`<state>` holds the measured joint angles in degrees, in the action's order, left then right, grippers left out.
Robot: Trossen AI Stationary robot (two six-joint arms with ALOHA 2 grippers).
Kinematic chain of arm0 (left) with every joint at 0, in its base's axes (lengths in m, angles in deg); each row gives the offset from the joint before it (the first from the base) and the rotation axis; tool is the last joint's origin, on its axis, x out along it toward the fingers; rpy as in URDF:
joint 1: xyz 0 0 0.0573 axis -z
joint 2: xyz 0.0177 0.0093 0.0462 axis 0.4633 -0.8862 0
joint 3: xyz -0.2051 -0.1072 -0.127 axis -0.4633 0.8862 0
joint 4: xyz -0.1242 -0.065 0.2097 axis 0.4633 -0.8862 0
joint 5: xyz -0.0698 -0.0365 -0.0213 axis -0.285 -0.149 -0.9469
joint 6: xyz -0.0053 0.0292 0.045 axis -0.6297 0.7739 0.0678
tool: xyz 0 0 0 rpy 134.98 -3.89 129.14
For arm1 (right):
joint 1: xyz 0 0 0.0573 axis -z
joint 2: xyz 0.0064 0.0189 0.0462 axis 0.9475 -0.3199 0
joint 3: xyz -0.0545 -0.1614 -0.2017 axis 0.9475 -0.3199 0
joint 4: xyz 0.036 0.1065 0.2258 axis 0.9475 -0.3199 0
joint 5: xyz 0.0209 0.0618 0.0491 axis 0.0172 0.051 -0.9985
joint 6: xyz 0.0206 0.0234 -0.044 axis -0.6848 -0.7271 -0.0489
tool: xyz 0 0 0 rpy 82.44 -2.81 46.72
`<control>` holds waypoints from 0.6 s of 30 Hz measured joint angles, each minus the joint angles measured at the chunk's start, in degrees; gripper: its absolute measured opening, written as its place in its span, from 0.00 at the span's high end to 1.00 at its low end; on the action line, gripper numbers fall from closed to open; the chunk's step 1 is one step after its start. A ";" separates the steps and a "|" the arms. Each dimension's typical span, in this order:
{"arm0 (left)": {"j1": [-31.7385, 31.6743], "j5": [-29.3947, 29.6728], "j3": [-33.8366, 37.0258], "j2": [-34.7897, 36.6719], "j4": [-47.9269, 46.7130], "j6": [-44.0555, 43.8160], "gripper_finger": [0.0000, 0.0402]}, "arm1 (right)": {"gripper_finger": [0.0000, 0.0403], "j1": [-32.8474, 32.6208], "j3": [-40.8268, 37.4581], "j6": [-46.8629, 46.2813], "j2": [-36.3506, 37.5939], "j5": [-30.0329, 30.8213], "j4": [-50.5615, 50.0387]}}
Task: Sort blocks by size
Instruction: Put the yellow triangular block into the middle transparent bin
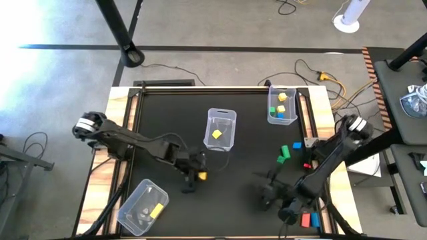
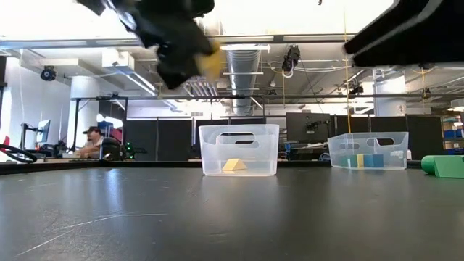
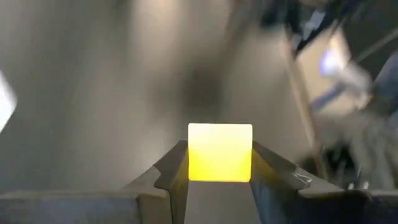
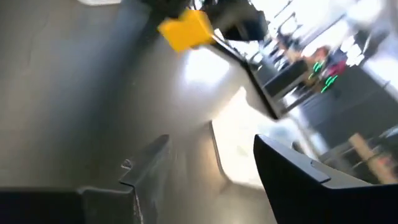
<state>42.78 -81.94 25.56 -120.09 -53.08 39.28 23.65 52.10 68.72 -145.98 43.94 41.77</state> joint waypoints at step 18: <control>3.03 -6.05 13.37 -14.92 61.50 -1.46 0.71 | 0.26 6.23 17.76 39.38 -7.53 -13.74 14.62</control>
<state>45.81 -87.99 38.93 -135.00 8.43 37.82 29.87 69.87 108.10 -153.51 30.20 56.39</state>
